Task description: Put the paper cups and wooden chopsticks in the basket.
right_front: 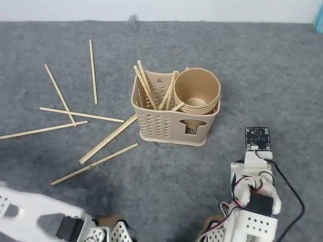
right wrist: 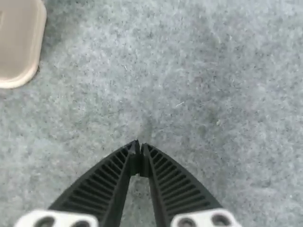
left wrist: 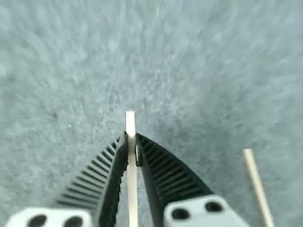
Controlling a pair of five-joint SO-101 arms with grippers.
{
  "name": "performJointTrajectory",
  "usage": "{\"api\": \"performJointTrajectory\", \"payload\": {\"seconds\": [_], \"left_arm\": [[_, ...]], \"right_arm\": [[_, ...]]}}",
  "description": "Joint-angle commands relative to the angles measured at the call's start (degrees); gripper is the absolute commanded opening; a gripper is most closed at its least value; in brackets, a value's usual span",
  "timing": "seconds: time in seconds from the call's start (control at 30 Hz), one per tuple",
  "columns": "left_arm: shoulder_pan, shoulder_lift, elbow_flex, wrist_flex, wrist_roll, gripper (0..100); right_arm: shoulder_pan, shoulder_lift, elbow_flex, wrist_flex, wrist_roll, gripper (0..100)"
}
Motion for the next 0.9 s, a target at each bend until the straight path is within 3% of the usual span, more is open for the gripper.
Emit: {"api": "performJointTrajectory", "payload": {"seconds": [0.0,0.17,0.37,0.87], "left_arm": [[2.46,-16.09,3.47,2.02,-0.88,1],[8.88,-33.32,17.36,1.85,-1.85,1],[22.33,-52.75,28.88,0.7,-1.58,1],[66.29,-84.66,30.37,-13.71,1.58,1]], "right_arm": [[-0.48,-0.75,-0.53,0.48,0.62,0.6],[-0.48,-0.75,-0.53,0.4,0.62,0.6],[-0.48,-0.75,-0.53,0.31,0.44,0.6],[-0.48,-0.75,-0.53,0.13,0.26,0.6]]}}
